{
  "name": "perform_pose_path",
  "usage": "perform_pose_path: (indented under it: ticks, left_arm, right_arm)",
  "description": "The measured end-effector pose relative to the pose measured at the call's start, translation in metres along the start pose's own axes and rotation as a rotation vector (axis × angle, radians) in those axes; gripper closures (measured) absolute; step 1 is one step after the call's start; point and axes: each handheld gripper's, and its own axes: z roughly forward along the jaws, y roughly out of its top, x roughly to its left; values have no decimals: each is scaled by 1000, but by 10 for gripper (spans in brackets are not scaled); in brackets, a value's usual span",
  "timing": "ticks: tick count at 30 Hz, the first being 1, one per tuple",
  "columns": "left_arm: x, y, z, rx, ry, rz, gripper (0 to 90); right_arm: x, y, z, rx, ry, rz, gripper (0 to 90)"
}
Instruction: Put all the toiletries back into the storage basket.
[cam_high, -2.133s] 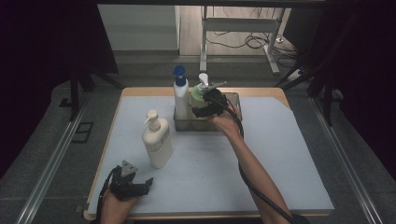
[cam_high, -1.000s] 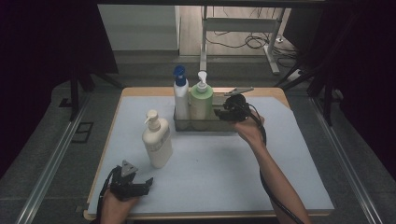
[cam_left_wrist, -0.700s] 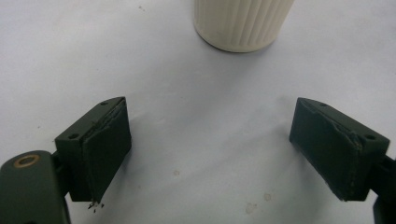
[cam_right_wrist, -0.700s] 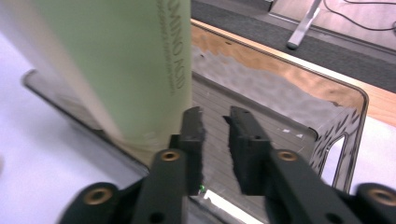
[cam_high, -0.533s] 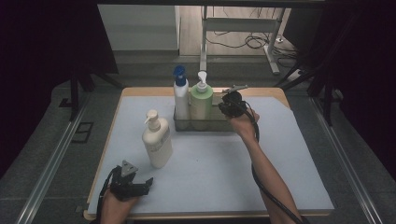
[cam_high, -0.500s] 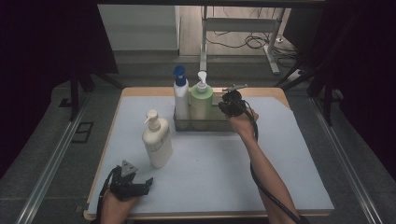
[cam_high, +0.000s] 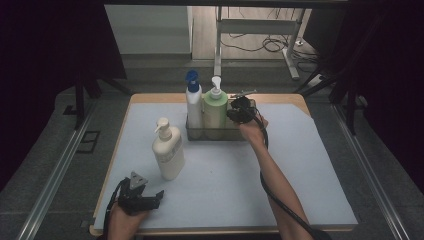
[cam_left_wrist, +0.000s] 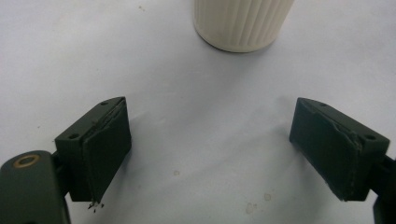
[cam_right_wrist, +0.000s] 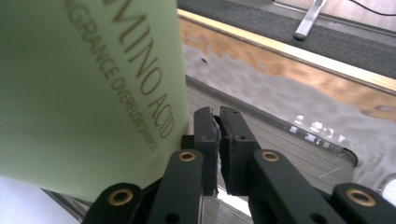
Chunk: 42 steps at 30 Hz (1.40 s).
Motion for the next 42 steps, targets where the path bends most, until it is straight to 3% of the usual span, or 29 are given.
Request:
perform_pose_path:
  ticks: [5,20,33,42]
  left_arm:
    - [0,0,0,1,-1,0,124]
    - [0,0,0,1,1,1,124]
    - [0,0,0,1,1,1,124]
    - [0,0,0,2,1,2,124]
  right_arm:
    - [3,-3,4,15,22,-2,893]
    - [7,-10,4,21,25,13,895]
    - [0,-12,-10,1,6,-7,650]
    - [-3,-14,-31,-29,39,-48,435]
